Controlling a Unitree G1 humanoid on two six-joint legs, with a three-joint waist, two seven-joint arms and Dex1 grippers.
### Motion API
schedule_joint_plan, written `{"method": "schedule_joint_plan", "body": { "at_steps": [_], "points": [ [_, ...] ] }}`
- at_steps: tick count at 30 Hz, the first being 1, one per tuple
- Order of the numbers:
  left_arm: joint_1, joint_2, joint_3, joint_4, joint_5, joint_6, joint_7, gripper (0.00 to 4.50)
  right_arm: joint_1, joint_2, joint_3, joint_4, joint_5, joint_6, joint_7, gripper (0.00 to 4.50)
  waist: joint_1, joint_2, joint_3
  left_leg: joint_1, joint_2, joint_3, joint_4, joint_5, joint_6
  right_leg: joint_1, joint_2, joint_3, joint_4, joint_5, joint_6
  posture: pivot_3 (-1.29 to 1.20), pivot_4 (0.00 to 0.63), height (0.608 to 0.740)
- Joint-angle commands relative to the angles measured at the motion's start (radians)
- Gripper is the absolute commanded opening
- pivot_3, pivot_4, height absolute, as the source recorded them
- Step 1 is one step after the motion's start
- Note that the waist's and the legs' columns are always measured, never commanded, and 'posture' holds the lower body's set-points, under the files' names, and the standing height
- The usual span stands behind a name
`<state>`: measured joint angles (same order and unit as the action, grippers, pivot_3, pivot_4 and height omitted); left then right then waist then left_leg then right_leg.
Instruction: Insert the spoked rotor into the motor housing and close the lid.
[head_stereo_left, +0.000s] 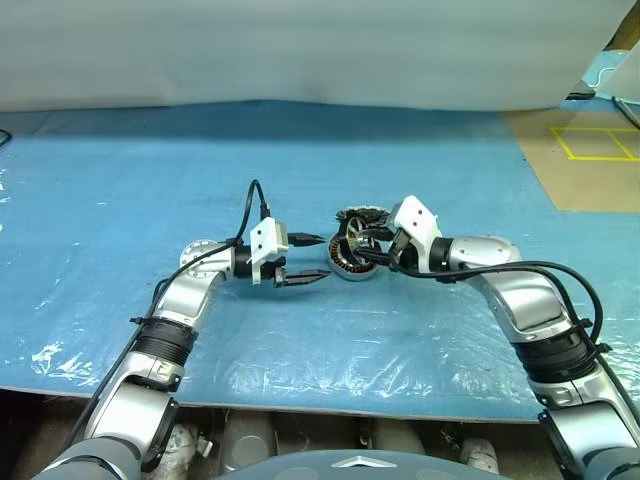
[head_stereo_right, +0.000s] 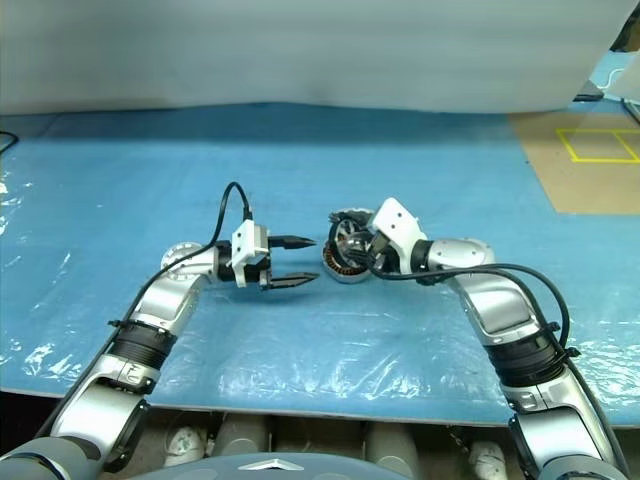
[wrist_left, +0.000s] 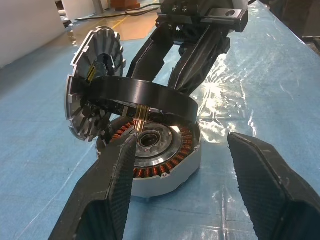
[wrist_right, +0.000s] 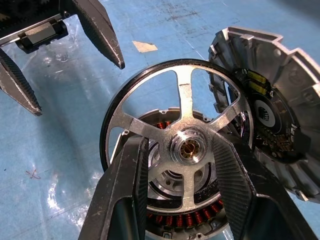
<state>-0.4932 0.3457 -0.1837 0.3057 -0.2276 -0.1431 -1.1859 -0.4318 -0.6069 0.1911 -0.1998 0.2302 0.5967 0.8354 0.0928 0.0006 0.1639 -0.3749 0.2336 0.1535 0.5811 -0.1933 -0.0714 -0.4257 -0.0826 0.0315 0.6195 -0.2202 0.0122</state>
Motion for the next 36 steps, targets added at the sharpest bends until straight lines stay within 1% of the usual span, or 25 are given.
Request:
{"method": "schedule_joint_plan", "body": {
  "at_steps": [1, 7, 13, 26, 28, 29, 33, 34, 35, 36],
  "points": [
    [-0.004, 0.002, 0.003, -0.029, -0.011, -0.006, -0.001, 3.03, -0.041, -0.027, -0.027, -0.020, 0.013, 0.005, 0.027, 1.58, 0.000, 0.000, 0.000, 0.000, 0.000, 0.000, 0.000, 0.000, 0.000, 0.000, 0.000, 0.000, 0.000, 0.000, 0.000, 0.00, 0.150, 0.740],
    [-0.005, -0.004, -0.001, -0.027, -0.009, -0.009, 0.002, 3.03, -0.070, -0.054, -0.021, 0.025, -0.005, -0.019, 0.059, 1.58, 0.000, 0.000, 0.000, 0.000, 0.000, 0.000, 0.000, 0.000, 0.000, 0.000, 0.000, 0.000, 0.000, 0.000, 0.000, 0.00, 0.150, 0.740],
    [0.002, -0.003, 0.000, -0.027, -0.007, -0.011, 0.006, 3.03, -0.057, -0.068, -0.014, 0.032, -0.013, -0.026, 0.086, 1.58, 0.000, 0.000, 0.000, 0.000, 0.000, 0.000, 0.000, 0.000, 0.000, 0.000, 0.000, 0.000, 0.000, 0.000, 0.000, 0.00, 0.150, 0.740],
    [-0.005, -0.002, 0.001, -0.024, -0.006, -0.011, 0.005, 3.03, -0.040, -0.059, 0.008, 0.068, -0.051, -0.072, 0.088, 1.58, 0.000, 0.000, 0.000, 0.000, 0.000, 0.000, 0.000, 0.000, 0.000, 0.000, 0.000, 0.000, 0.000, 0.000, 0.000, 0.00, 0.150, 0.740],
    [-0.005, -0.002, 0.000, -0.024, -0.006, -0.012, 0.005, 3.03, -0.034, -0.061, 0.007, 0.064, -0.056, -0.097, 0.093, 2.28, 0.000, 0.000, 0.000, 0.000, 0.000, 0.000, 0.000, 0.000, 0.000, 0.000, 0.000, 0.000, 0.000, 0.000, 0.000, 0.00, 0.150, 0.740],
    [-0.005, -0.002, 0.000, -0.024, -0.006, -0.012, 0.005, 3.03, -0.032, -0.060, 0.006, 0.065, -0.060, -0.106, 0.092, 2.49, 0.000, 0.000, 0.000, 0.000, 0.000, 0.000, 0.000, 0.000, 0.000, 0.000, 0.000, 0.000, 0.000, 0.000, 0.000, 0.00, 0.150, 0.740],
    [-0.005, -0.002, -0.001, -0.026, -0.005, -0.010, 0.006, 3.03, -0.022, -0.054, 0.006, 0.060, -0.058, -0.092, 0.088, 3.85, -0.001, 0.000, 0.000, 0.000, 0.000, 0.000, 0.000, 0.000, 0.000, 0.000, 0.000, 0.000, 0.000, 0.000, 0.000, 0.00, 0.150, 0.740],
    [-0.005, -0.003, -0.001, -0.028, -0.005, -0.008, 0.006, 3.03, -0.023, -0.049, 0.003, 0.057, -0.050, -0.079, 0.087, 4.24, -0.001, 0.000, 0.000, 0.000, 0.000, 0.000, 0.000, 0.000, 0.000, 0.000, 0.000, 0.000, 0.000, 0.000, 0.000, 0.00, 0.150, 0.740],
    [-0.006, -0.004, -0.001, -0.028, -0.005, -0.007, 0.007, 3.03, -0.025, -0.046, 0.000, 0.049, -0.041, -0.072, 0.089, 4.45, -0.001, 0.000, 0.000, 0.000, 0.000, 0.000, 0.000, 0.000, 0.000, 0.000, 0.000, 0.000, 0.000, 0.000, 0.000, 0.00, 0.150, 0.740],
    [-0.006, -0.004, -0.001, -0.028, -0.005, -0.007, 0.007, 3.03, -0.028, -0.042, -0.003, 0.044, -0.036, -0.067, 0.087, 4.45, -0.001, 0.000, 0.000, 0.000, 0.000, 0.000, 0.000, 0.000, 0.000, 0.000, 0.000, 0.000, 0.000, 0.000, 0.000, 0.00, 0.150, 0.740]
  ]
}}
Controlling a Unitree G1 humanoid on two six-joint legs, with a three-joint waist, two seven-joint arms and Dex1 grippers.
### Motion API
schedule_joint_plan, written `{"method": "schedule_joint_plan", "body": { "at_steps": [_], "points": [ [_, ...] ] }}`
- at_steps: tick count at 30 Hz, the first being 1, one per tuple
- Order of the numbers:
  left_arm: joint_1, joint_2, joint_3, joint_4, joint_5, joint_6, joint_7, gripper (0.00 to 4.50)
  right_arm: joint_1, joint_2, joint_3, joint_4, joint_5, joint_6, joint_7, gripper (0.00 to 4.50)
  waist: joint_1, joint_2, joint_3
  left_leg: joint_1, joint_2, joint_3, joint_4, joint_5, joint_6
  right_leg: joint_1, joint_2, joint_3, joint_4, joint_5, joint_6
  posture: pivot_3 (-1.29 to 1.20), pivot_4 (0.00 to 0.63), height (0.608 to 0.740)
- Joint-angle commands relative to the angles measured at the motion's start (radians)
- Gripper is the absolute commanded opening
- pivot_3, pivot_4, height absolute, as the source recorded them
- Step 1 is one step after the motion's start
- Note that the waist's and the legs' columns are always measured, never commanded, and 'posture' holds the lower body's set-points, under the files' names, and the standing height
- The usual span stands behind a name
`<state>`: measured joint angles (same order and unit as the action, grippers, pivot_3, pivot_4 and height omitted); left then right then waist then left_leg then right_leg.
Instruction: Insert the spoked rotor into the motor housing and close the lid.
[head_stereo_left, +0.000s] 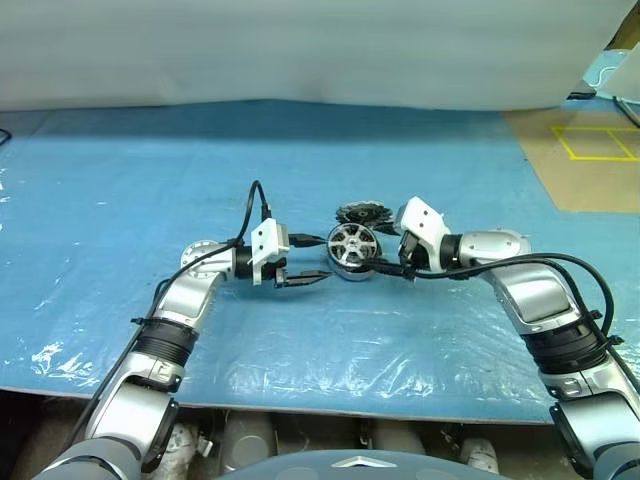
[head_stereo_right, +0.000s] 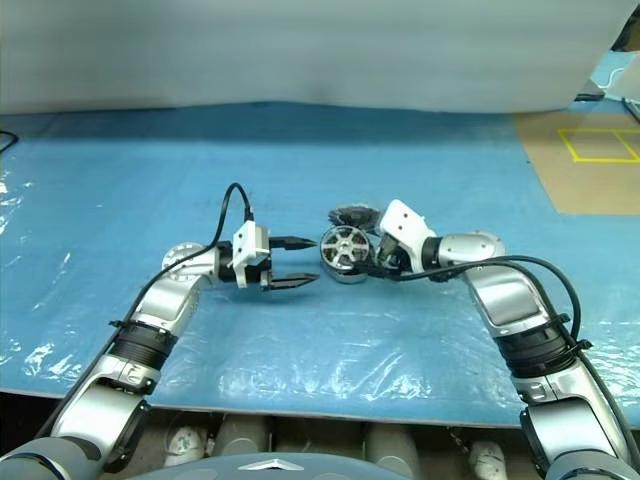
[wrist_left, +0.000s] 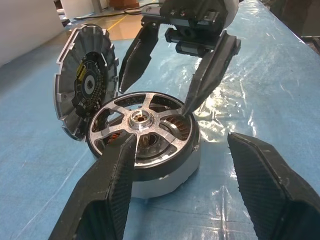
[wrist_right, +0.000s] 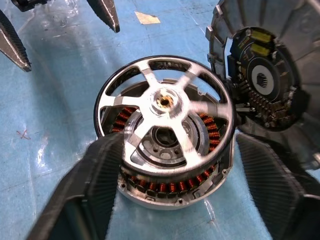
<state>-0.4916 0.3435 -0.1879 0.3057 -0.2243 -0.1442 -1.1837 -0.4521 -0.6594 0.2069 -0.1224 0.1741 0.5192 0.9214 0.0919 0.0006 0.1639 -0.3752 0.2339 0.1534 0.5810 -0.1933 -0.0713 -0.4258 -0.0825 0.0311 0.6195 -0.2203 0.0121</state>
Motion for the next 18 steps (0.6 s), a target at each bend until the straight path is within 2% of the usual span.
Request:
{"method": "schedule_joint_plan", "body": {
  "at_steps": [1, 6, 12, 18],
  "points": [
    [-0.008, -0.002, 0.003, -0.028, -0.008, -0.005, 0.005, 3.03, -0.012, 0.014, -0.022, -0.035, 0.025, 0.014, 0.000, 4.45, 0.000, 0.000, 0.000, 0.000, 0.000, 0.000, 0.000, 0.000, 0.000, 0.000, 0.000, 0.000, 0.000, 0.000, 0.000, 0.00, 0.150, 0.740],
    [-0.008, -0.001, 0.004, -0.030, -0.009, -0.002, 0.006, 3.03, -0.027, 0.033, -0.053, -0.058, 0.067, 0.031, 0.004, 4.45, 0.001, 0.000, 0.000, 0.000, 0.000, 0.000, 0.000, 0.000, 0.000, 0.000, 0.000, 0.000, 0.000, 0.000, 0.000, 0.00, 0.150, 0.740],
    [-0.009, 0.002, 0.006, -0.030, -0.011, -0.002, 0.004, 3.03, -0.055, 0.062, -0.126, -0.119, 0.206, 0.133, 0.014, 4.45, 0.001, 0.000, 0.000, 0.000, 0.000, 0.000, 0.000, 0.000, 0.000, 0.000, 0.000, 0.000, 0.000, 0.000, 0.000, 0.00, 0.150, 0.740],
    [-0.006, 0.004, 0.008, -0.034, -0.014, 0.000, 0.002, 3.03, -0.039, 0.080, -0.092, -0.100, 0.190, 0.119, -0.012, 4.45, 0.001, 0.000, 0.000, 0.000, 0.000, 0.000, 0.000, 0.000, 0.000, 0.000, 0.000, 0.000, 0.000, 0.000, 0.000, 0.00, 0.150, 0.740]
  ]
}}
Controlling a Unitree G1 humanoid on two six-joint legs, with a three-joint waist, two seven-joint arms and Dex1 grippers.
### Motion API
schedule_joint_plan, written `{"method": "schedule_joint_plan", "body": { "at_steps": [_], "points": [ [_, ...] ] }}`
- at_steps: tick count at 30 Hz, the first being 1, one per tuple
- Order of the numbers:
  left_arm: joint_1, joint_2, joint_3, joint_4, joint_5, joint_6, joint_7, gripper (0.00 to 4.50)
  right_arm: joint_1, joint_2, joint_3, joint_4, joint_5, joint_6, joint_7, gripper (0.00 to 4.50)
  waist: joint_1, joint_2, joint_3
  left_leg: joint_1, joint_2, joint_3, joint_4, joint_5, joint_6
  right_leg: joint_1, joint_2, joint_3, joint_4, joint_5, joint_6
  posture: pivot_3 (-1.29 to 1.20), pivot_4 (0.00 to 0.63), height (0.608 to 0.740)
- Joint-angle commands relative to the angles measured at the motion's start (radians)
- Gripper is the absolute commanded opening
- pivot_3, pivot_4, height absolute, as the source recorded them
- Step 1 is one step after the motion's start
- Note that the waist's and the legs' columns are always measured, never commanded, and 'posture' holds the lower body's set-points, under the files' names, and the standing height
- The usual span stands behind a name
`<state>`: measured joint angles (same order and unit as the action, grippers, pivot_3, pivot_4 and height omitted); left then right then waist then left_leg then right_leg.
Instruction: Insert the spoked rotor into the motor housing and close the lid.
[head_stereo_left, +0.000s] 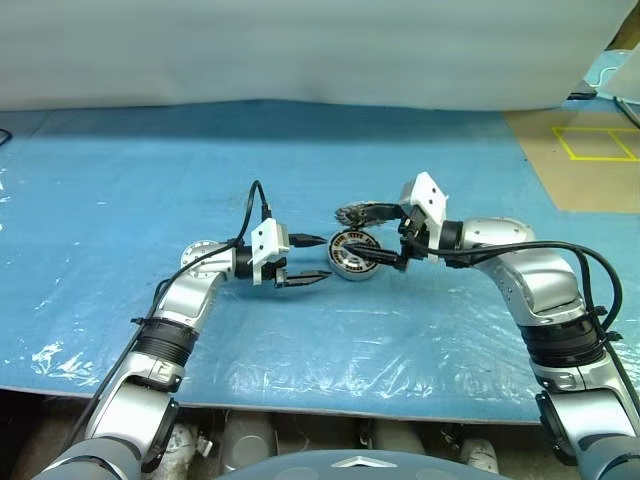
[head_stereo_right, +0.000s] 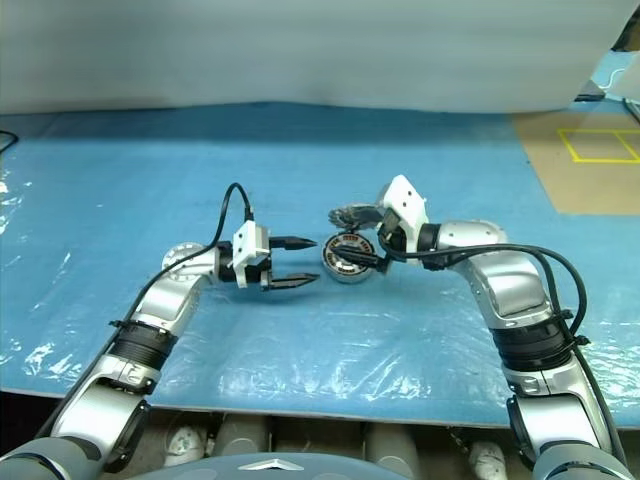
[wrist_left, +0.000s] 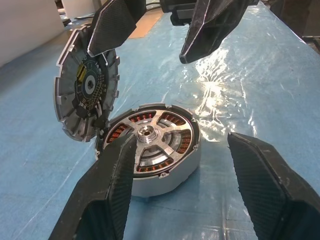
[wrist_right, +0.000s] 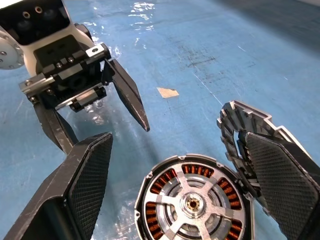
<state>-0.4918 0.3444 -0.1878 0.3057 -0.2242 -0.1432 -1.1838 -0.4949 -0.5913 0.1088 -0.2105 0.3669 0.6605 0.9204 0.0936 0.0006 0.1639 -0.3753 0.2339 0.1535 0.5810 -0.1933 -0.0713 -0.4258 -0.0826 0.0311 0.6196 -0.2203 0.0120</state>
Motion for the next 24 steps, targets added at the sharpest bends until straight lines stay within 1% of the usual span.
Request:
{"method": "schedule_joint_plan", "body": {
  "at_steps": [1, 3, 6, 7, 9, 11, 13, 17, 22, 24],
  "points": [
    [-0.005, 0.003, 0.009, -0.036, -0.016, 0.002, 0.005, 3.03, 0.019, 0.014, 0.017, -0.006, -0.011, -0.034, -0.012, 4.05, 0.000, 0.000, 0.000, 0.000, 0.000, 0.000, 0.000, 0.000, 0.000, 0.000, 0.000, 0.000, 0.000, 0.000, 0.000, 0.00, 0.150, 0.740],
    [-0.003, 0.003, 0.010, -0.040, -0.017, 0.005, 0.007, 3.03, 0.048, 0.016, 0.032, -0.001, -0.018, -0.049, -0.010, 3.54, 0.000, 0.000, 0.000, 0.000, 0.000, 0.000, 0.000, 0.000, 0.000, 0.000, 0.000, 0.000, 0.000, 0.000, 0.000, 0.00, 0.150, 0.740],
    [0.002, 0.006, 0.011, -0.047, -0.017, 0.006, 0.008, 3.03, 0.088, 0.038, 0.054, 0.003, -0.032, -0.061, -0.033, 2.45, 0.000, 0.000, 0.000, 0.000, 0.000, 0.000, 0.000, 0.000, 0.000, 0.000, 0.000, 0.000, -0.001, 0.000, 0.000, 0.00, 0.150, 0.740],
    [0.004, 0.009, 0.011, -0.049, -0.017, 0.007, 0.008, 3.03, 0.094, 0.057, 0.056, 0.009, -0.039, -0.068, -0.055, 1.99, -0.001, 0.000, 0.000, 0.000, 0.000, 0.000, -0.001, 0.000, 0.000, 0.000, 0.000, 0.000, -0.001, 0.000, 0.000, 0.00, 0.150, 0.740],
    [0.007, 0.012, 0.012, -0.053, -0.018, 0.011, 0.008, 3.03, 0.100, 0.087, 0.051, 0.026, -0.051, -0.098, -0.084, 1.34, -0.004, 0.000, 0.000, 0.000, 0.000, 0.000, -0.001, 0.000, 0.000, 0.000, 0.000, 0.000, -0.001, 0.000, 0.000, 0.00, 0.150, 0.740],
    [0.006, 0.014, 0.013, -0.052, -0.018, 0.011, 0.008, 3.03, 0.104, 0.101, 0.048, 0.027, -0.049, -0.108, -0.087, 0.54, -0.003, 0.000, 0.000, 0.000, 0.000, 0.000, -0.001, 0.000, 0.000, 0.000, 0.000, 0.000, -0.001, 0.000, 0.000, 0.00, 0.150, 0.740],
    [0.003, 0.016, 0.015, -0.049, -0.019, 0.011, 0.008, 3.03, 0.098, 0.118, 0.043, 0.031, -0.042, -0.096, -0.101, 0.04, -0.002, 0.000, 0.000, 0.000, 0.000, 0.000, -0.001, 0.000, 0.000, 0.000, 0.000, 0.000, -0.001, 0.000, 0.000, 0.00, 0.150, 0.740],
    [0.000, 0.019, 0.015, -0.046, -0.020, 0.011, 0.009, 3.03, 0.081, 0.138, 0.057, 0.057, -0.070, -0.105, -0.130, 0.04, -0.002, 0.000, 0.000, 0.000, 0.000, 0.000, -0.001, 0.000, 0.000, 0.000, 0.000, 0.000, -0.001, 0.000, 0.000, 0.00, 0.150, 0.740],
    [-0.001, 0.017, 0.015, -0.046, -0.021, 0.013, 0.010, 3.03, 0.060, 0.154, 0.083, 0.166, -0.157, -0.156, -0.183, 0.04, -0.002, 0.000, 0.000, 0.000, 0.000, 0.000, -0.001, 0.000, 0.000, 0.000, 0.000, 0.000, -0.001, 0.000, 0.000, 0.00, 0.150, 0.740],
    [-0.005, 0.014, 0.016, -0.042, -0.020, 0.013, 0.013, 3.03, 0.057, 0.158, 0.074, 0.178, -0.146, -0.147, -0.172, 0.04, -0.003, 0.000, 0.000, 0.000, 0.000, 0.000, -0.001, 0.000, 0.000, 0.000, 0.000, 0.000, -0.001, 0.000, 0.000, 0.00, 0.150, 0.740]
  ]
}}
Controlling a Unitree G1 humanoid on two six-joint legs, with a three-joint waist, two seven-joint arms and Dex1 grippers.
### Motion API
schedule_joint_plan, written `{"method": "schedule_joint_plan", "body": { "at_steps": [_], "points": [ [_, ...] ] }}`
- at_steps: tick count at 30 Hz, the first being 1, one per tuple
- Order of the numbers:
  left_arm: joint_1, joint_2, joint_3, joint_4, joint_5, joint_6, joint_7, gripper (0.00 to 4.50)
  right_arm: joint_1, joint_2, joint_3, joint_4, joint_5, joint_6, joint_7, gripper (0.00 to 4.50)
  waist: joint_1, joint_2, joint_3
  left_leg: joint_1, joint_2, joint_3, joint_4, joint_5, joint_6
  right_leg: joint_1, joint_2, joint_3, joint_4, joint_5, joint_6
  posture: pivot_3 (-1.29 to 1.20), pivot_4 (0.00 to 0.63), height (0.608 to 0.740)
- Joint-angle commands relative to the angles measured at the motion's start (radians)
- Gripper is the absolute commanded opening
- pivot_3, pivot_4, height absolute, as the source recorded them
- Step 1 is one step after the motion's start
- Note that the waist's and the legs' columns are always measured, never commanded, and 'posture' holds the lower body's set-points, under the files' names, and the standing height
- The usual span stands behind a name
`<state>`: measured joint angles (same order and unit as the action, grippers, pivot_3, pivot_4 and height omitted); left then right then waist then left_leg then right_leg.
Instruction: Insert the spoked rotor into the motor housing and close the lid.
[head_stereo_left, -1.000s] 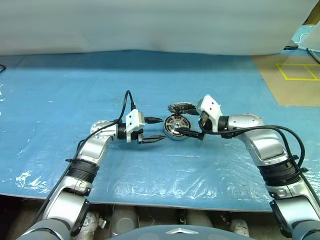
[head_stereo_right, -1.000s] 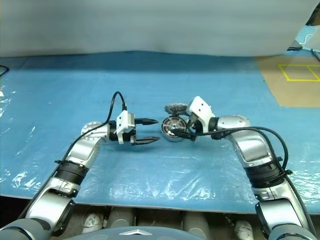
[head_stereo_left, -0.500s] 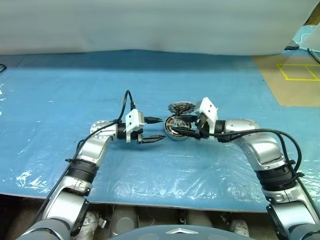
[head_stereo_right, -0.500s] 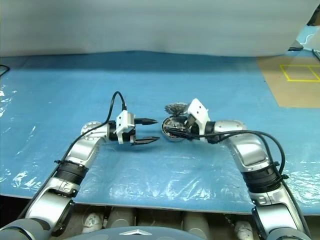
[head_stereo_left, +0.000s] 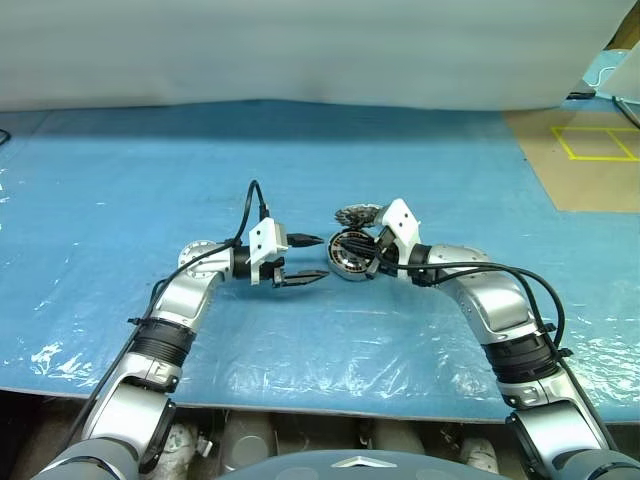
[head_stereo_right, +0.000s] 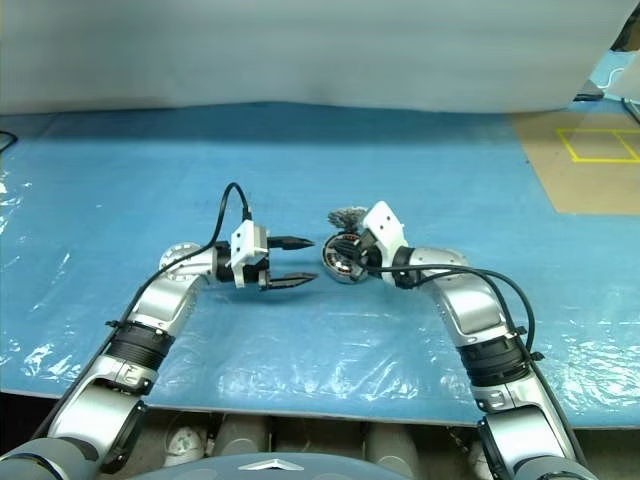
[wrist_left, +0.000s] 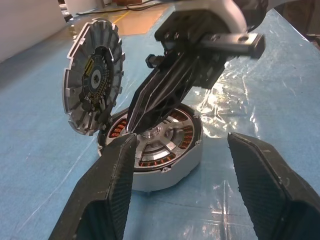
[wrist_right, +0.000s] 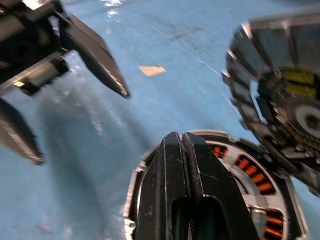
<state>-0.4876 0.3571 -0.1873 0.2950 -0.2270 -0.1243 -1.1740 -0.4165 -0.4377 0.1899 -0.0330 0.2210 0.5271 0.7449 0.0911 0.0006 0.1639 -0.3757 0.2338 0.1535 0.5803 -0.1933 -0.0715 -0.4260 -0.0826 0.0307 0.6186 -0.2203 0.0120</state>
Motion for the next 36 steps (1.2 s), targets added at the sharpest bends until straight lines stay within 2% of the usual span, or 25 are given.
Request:
{"method": "schedule_joint_plan", "body": {
  "at_steps": [1, 6, 12, 15, 19, 23, 27, 31, 34, 36],
  "points": [
    [-0.011, 0.000, 0.015, -0.028, -0.017, -0.007, 0.005, 3.03, -0.022, 0.004, -0.009, 0.004, 0.004, -0.010, 0.009, 0.04, 0.000, 0.000, 0.000, 0.000, 0.000, 0.000, 0.000, 0.000, 0.000, 0.000, 0.000, 0.000, 0.000, 0.000, 0.000, 0.00, 0.150, 0.740],
    [-0.008, 0.000, 0.014, -0.026, -0.015, -0.008, 0.006, 3.03, 0.015, -0.032, 0.133, 0.113, -0.171, -0.108, -0.011, 0.04, -0.003, -0.001, -0.001, 0.001, 0.000, 0.000, 0.000, 0.000, 0.000, 0.001, 0.000, 0.000, 0.000, 0.000, 0.000, 0.00, 0.150, 0.740],
    [-0.004, 0.003, 0.017, -0.025, -0.016, -0.010, 0.007, 3.03, 0.032, -0.018, 0.123, 0.068, -0.146, -0.103, 0.019, 0.04, -0.010, -0.004, -0.003, 0.008, 0.000, 0.000, -0.001, 0.000, 0.000, 0.007, 0.000, 0.000, -0.001, 0.000, 0.000, 0.00, 0.150, 0.740],
    [-0.002, 0.003, 0.018, -0.024, -0.016, -0.011, 0.009, 3.03, 0.025, 0.000, 0.055, 0.040, -0.070, -0.088, 0.039, 0.04, -0.013, -0.004, -0.003, 0.008, 0.000, 0.000, -0.001, 0.000, 0.000, 0.007, 0.000, 0.000, -0.001, 0.000, 0.000, 0.00, 0.150, 0.740],
    [-0.003, 0.002, 0.023, -0.024, -0.019, -0.005, 0.016, 3.03, 0.004, 0.030, -0.162, -0.146, 0.238, 0.106, 0.081, 0.04, -0.015, -0.004, -0.003, 0.004, 0.000, 0.000, -0.001, 0.000, 0.000, 0.004, 0.000, 0.000, -0.002, 0.000, 0.000, 0.00, 0.150, 0.740],
    [-0.002, 0.002, 0.027, -0.026, -0.025, 0.000, 0.019, 3.03, 0.034, -0.056, -0.291, -0.258, 0.378, 0.228, 0.098, 0.04, -0.010, -0.004, -0.003, 0.000, 0.000, 0.000, -0.002, 0.000, 0.000, 0.001, 0.000, -0.001, -0.002, 0.000, 0.000, 0.00, 0.150, 0.740],
    [-0.003, -0.008, 0.040, -0.021, -0.033, 0.002, 0.041, 3.03, 0.039, -0.113, -0.404, -0.166, 0.383, 0.243, 0.038, 0.04, -0.006, -0.004, -0.003, 0.000, 0.000, 0.000, -0.003, 0.000, 0.000, 0.001, 0.000, -0.001, -0.002, 0.000, 0.000, 0.00, 0.150, 0.740],
    [-0.008, -0.014, 0.054, -0.027, -0.051, 0.014, 0.047, 3.03, 0.042, -0.160, -0.437, -0.111, 0.358, 0.199, 0.029, 0.04, -0.007, -0.004, -0.003, 0.001, 0.000, 0.000, -0.003, 0.000, 0.000, 0.001, 0.000, -0.001, -0.003, 0.000, 0.000, 0.00, 0.150, 0.740],
    [-0.024, -0.016, 0.067, -0.035, -0.074, 0.039, 0.052, 3.03, -0.011, -0.145, -0.452, -0.095, 0.382, 0.195, 0.011, 0.04, -0.015, -0.003, -0.003, 0.001, 0.000, 0.000, -0.003, 0.000, 0.000, 0.001, 0.000, 0.000, -0.003, 0.000, 0.000, 0.00, 0.150, 0.740],
    [-0.043, -0.016, 0.072, -0.025, -0.077, 0.039, 0.053, 3.03, -0.090, -0.125, -0.402, -0.075, 0.363, 0.180, 0.006, 0.04, -0.021, -0.003, -0.002, 0.001, 0.000, 0.000, -0.003, 0.000, 0.000, 0.001, 0.000, 0.000, -0.003, 0.000, 0.000, 0.00, 0.150, 0.740]
  ]
}}
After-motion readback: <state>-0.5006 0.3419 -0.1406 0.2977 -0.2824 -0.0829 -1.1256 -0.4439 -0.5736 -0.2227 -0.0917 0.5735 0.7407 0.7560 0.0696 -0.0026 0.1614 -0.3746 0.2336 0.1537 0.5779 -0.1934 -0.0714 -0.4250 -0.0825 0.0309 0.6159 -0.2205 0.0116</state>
